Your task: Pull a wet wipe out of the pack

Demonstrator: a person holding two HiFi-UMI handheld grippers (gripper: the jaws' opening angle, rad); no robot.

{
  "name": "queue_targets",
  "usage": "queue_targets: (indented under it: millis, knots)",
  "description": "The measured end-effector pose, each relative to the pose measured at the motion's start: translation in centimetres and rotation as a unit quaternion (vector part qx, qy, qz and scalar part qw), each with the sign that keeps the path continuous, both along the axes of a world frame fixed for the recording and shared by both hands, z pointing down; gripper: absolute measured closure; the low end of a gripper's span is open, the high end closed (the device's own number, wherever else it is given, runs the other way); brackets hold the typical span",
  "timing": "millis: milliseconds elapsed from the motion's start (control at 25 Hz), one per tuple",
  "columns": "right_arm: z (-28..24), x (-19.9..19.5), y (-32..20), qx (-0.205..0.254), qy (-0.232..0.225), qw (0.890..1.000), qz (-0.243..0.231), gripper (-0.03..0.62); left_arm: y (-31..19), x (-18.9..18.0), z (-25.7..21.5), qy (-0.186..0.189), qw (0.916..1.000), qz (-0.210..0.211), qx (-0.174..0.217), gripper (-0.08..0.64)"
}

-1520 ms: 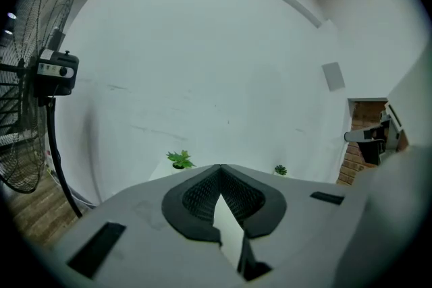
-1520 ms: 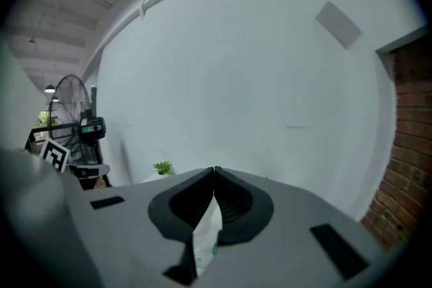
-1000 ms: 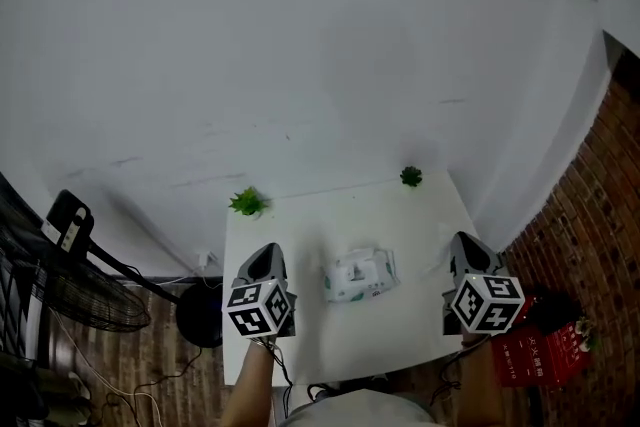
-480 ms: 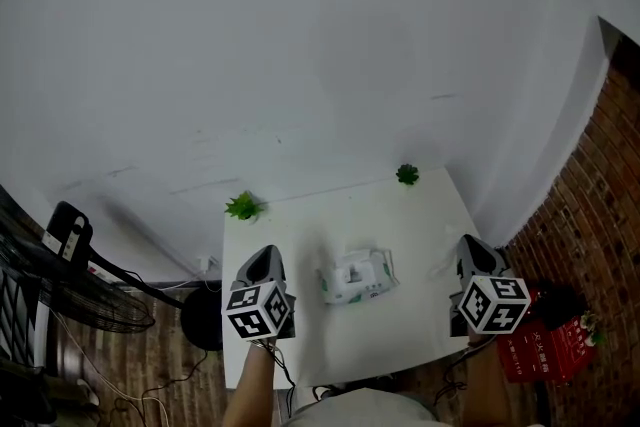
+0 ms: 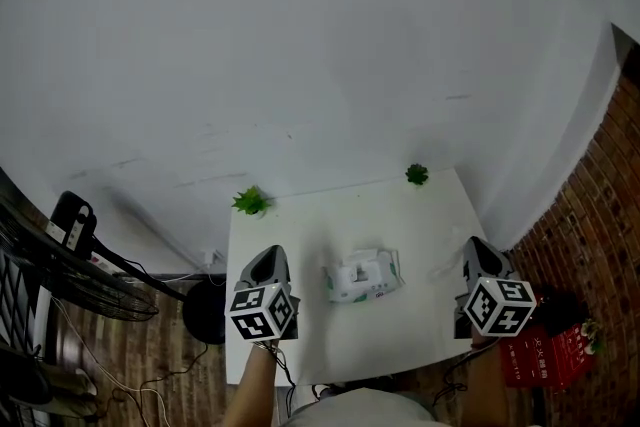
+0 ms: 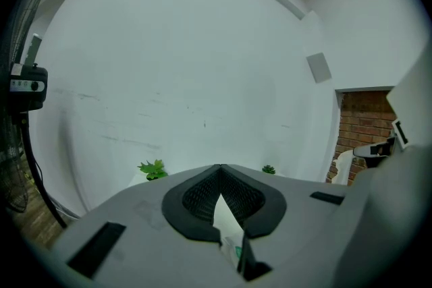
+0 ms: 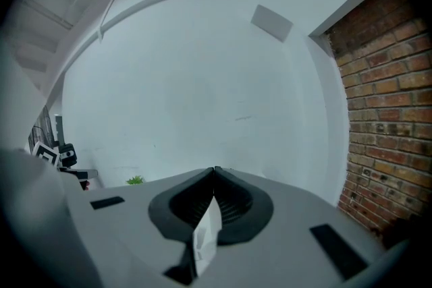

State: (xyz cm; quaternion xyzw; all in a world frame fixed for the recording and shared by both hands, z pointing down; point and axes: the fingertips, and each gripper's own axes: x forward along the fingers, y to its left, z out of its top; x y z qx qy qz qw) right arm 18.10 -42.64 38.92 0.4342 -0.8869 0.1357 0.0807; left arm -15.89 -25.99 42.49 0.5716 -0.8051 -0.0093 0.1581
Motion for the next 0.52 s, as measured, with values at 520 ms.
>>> queue_targets:
  millis: [520]
  knots:
    - [-0.22, -0.58, 0.72, 0.004, 0.004, 1.0, -0.001, 0.588, 0.68, -0.18, 0.43, 0.01, 0.9999, 0.001, 0.004, 0.558]
